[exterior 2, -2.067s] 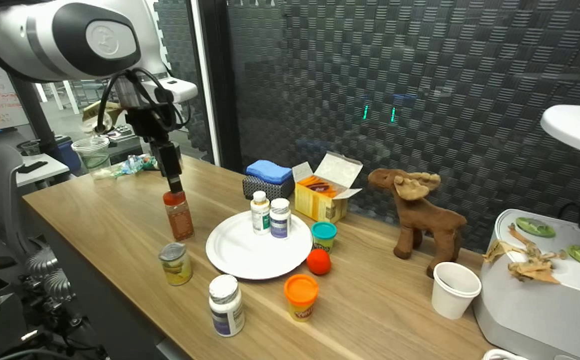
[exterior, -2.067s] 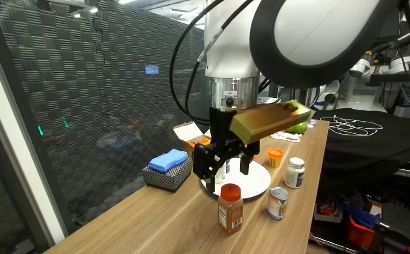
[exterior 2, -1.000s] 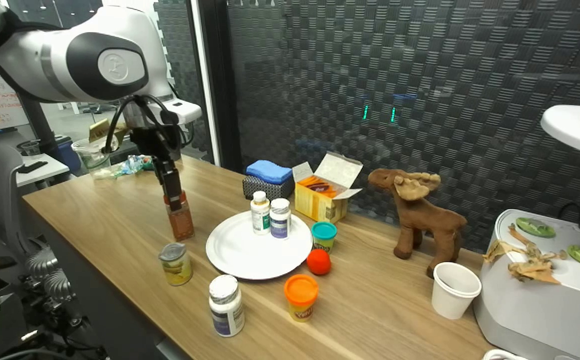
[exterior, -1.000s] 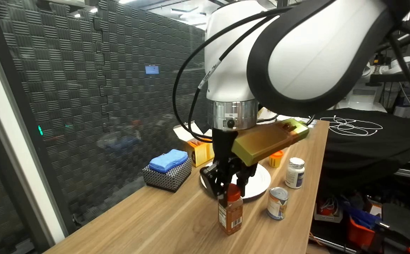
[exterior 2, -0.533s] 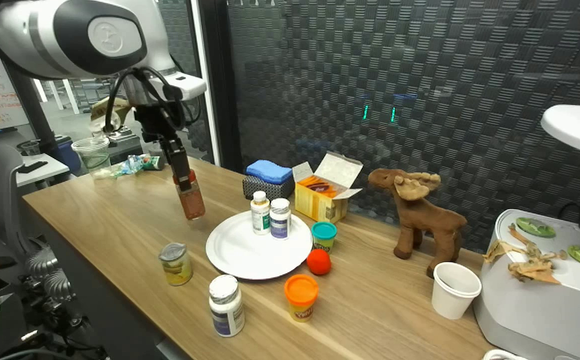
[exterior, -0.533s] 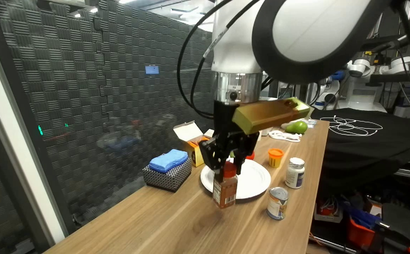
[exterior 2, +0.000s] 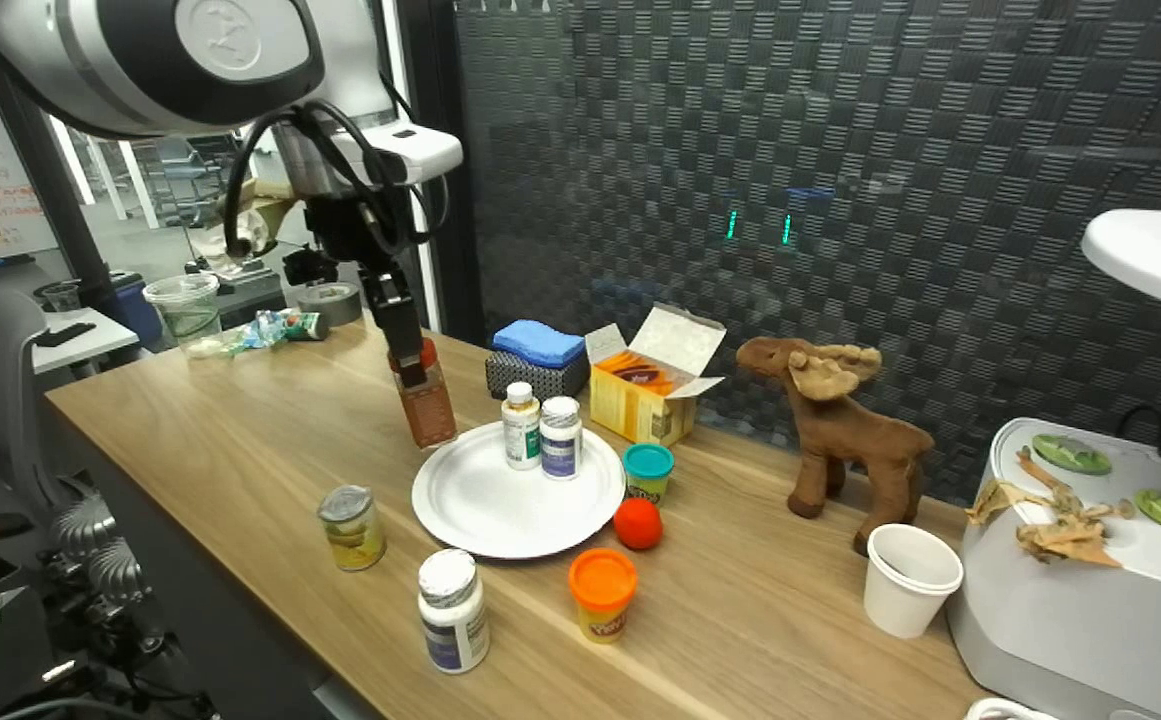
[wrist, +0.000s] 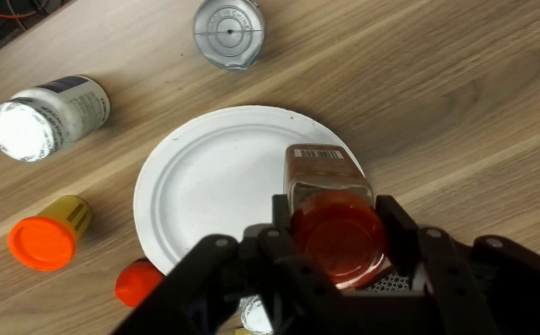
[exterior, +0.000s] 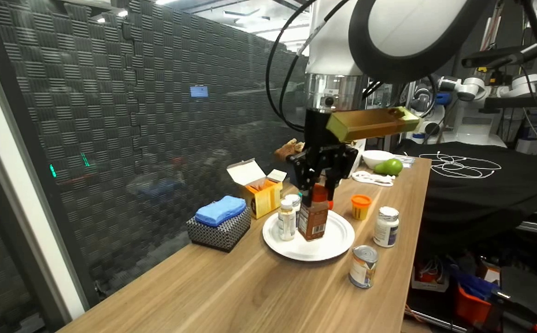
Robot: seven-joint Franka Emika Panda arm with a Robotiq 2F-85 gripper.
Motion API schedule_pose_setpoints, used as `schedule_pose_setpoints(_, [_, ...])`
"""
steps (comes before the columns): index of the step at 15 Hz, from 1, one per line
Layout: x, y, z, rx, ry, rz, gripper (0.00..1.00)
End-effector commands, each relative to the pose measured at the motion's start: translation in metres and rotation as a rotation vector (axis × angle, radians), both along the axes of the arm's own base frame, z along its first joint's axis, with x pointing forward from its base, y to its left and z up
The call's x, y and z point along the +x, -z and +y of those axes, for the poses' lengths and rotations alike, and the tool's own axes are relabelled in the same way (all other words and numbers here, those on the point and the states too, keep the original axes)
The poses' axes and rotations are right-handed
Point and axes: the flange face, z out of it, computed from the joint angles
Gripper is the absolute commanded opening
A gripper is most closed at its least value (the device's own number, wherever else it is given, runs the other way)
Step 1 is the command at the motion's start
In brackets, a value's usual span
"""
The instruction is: Pick up the bottles from the table and put them on the white plate.
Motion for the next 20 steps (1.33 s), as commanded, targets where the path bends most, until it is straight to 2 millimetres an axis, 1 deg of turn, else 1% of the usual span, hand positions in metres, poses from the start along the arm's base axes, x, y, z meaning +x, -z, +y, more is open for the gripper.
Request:
schedule_pose_setpoints(1, [0.007, 0.008, -0.015, -0.008, -0.003, -0.003, 0.24])
schedule_pose_setpoints(4, [0.013, 0.021, -0.022, -0.009, 0.002, -0.001, 0.24])
schedule_pose_setpoints(8, [0.022, 0.039, -0.024, 0.0, -0.006, -0.01, 0.24])
schedule_pose_setpoints(10, [0.028, 0.044, -0.024, -0.003, -0.02, -0.022, 0.24])
schedule_pose_setpoints(12, [0.034, 0.046, -0.025, -0.01, -0.034, -0.037, 0.24])
schedule_pose_setpoints(14, [0.042, 0.043, -0.023, -0.005, -0.044, -0.05, 0.24])
schedule_pose_setpoints(17, [0.051, 0.041, -0.016, 0.002, -0.077, -0.052, 0.24])
schedule_pose_setpoints(20, [0.053, 0.049, -0.008, 0.009, -0.132, -0.021, 0.24])
